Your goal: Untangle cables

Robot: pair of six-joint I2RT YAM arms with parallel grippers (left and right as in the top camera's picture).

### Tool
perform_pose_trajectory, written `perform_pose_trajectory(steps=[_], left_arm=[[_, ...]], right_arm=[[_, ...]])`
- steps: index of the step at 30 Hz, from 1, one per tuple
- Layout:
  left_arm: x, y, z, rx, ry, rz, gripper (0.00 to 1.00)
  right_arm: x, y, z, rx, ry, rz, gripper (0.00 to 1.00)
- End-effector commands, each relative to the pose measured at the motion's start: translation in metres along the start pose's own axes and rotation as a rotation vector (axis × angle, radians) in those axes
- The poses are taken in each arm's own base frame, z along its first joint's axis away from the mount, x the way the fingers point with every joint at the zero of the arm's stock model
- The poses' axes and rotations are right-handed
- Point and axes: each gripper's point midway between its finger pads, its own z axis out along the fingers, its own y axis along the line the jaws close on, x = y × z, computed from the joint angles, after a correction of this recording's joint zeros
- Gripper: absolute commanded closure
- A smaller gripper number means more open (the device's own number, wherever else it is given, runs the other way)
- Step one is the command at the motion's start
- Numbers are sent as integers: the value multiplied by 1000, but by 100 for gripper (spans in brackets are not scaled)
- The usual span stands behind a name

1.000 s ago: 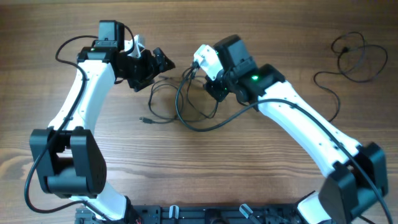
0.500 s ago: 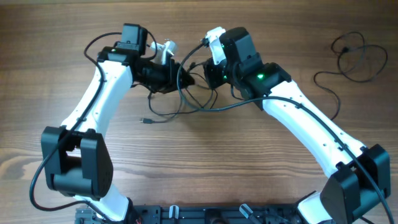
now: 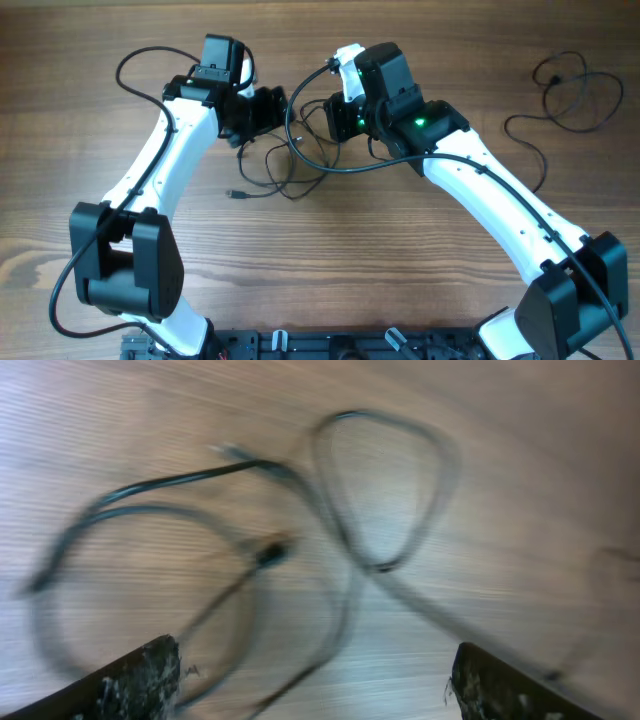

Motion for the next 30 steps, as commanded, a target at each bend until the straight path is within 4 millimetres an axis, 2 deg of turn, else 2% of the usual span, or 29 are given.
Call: perform_pose_trajectory(steps=[1, 2, 3, 8, 12, 14, 15, 17, 18, 20, 21, 23, 24, 25, 26, 28, 29, 30], left_arm=[[6, -43, -2, 231, 96, -231, 22], [6, -43, -2, 232, 105, -283, 32], [7, -44, -3, 236, 114, -319, 36], [7, -46, -3, 240, 134, -447, 33], [-4, -15, 3, 81, 20, -463, 31], [-4, -4, 3, 27, -2, -471, 29], [-4, -2, 3, 14, -4, -472, 24], [-3, -1, 3, 10, -4, -471, 20], [-3, -1, 4, 9, -4, -471, 18], [-3, -1, 4, 10, -4, -470, 1], [-3, -1, 4, 7, -5, -470, 0], [-10, 16, 3, -74, -69, -473, 2], [-14, 24, 1, -116, -107, -473, 5], [-20, 34, -1, -161, -150, -474, 7], [-23, 39, -2, -183, -171, -475, 7], [-27, 47, -5, -225, -211, -474, 8], [-30, 51, -6, -244, -229, -473, 8], [-31, 53, -7, -255, -239, -473, 8]], right_arm=[[-1, 14, 0, -78, 8, 21, 96], [-1, 15, 0, -85, 10, 21, 96], [-1, 16, 0, -90, 12, 22, 96], [-1, 16, 0, -91, 9, 19, 96], [20, 0, -1, -47, 97, -23, 94], [34, -12, 1, -19, 153, 5, 76], [45, -24, 2, 13, 199, 28, 67], [67, -33, 4, 35, 290, 68, 54], [79, -34, 6, 32, 340, 84, 49], [94, -24, 10, -37, 403, 114, 44], [100, -10, 10, -116, 437, 146, 40], [107, 8, 8, -199, 489, 313, 27], [112, 11, 8, -196, 515, 416, 28], [118, 13, 7, -183, 546, 526, 35], [124, 12, 8, -154, 569, 614, 35], [141, 10, 8, -51, 632, 885, 27], [152, 10, 9, 27, 664, 1081, 13], [159, 11, 9, 77, 687, 1196, 12]])
